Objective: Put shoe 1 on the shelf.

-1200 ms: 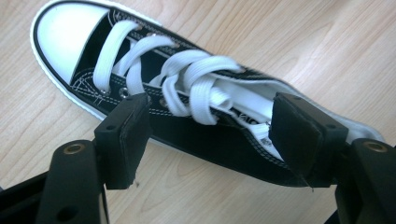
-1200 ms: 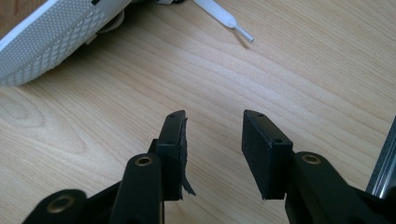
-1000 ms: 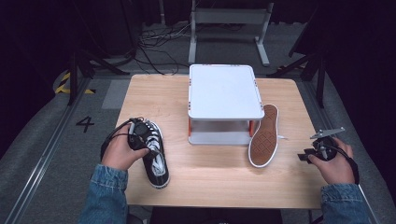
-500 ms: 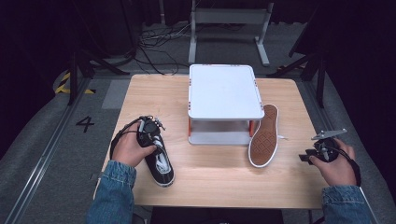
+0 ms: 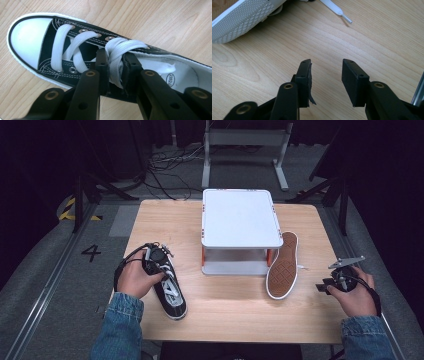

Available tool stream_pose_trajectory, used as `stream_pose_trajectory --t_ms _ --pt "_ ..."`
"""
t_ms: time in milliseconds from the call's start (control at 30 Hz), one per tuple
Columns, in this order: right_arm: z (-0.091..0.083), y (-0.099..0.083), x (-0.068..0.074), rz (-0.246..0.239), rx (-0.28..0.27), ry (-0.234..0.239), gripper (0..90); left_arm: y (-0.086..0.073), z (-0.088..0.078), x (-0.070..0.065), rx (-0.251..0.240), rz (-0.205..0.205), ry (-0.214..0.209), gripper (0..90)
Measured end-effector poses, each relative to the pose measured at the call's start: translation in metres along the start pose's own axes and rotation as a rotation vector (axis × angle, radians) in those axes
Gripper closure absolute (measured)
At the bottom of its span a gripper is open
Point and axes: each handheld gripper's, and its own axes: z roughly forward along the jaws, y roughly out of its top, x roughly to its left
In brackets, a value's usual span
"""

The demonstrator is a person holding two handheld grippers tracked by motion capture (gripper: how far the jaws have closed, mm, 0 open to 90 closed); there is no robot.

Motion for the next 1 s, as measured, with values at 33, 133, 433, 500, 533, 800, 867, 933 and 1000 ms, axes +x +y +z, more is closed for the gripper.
stream_pose_trajectory --t_ms 33,133,433,500,533,800,867,933,1000 --pt "0.000 0.000 0.000 -0.001 0.001 0.000 61.0 0.000 -0.002 0.000 -0.001 0.001 0.002 79.8" --pt "-0.001 0.000 -0.001 0.002 -0.004 -0.001 61.2 0.000 -0.008 0.002 -0.018 -0.008 -0.011 80.8" --pt "-0.002 0.000 -0.001 0.001 -0.006 0.000 61.3 0.007 -0.039 0.001 -0.024 0.034 -0.027 81.4" --pt "-0.003 -0.001 -0.001 0.005 -0.008 -0.001 61.4 0.012 -0.049 0.000 -0.029 0.040 -0.013 81.4" --pt "-0.003 -0.002 -0.001 0.004 -0.008 -0.001 61.4 0.014 -0.053 0.001 -0.032 0.042 -0.009 81.4" --pt "-0.005 -0.009 -0.002 0.017 -0.008 -0.007 61.9 0.033 -0.088 0.003 -0.031 0.083 0.072 81.2" --pt "-0.006 -0.011 -0.002 0.019 -0.010 -0.010 61.9 0.039 -0.097 0.004 -0.040 0.094 0.076 81.1" --pt "-0.008 -0.012 -0.002 0.019 -0.017 -0.012 62.0 0.044 -0.106 0.005 -0.052 0.100 0.080 81.1" --pt "-0.009 -0.013 -0.002 0.016 -0.021 -0.014 62.1 0.050 -0.115 0.005 -0.055 0.112 0.083 81.2"
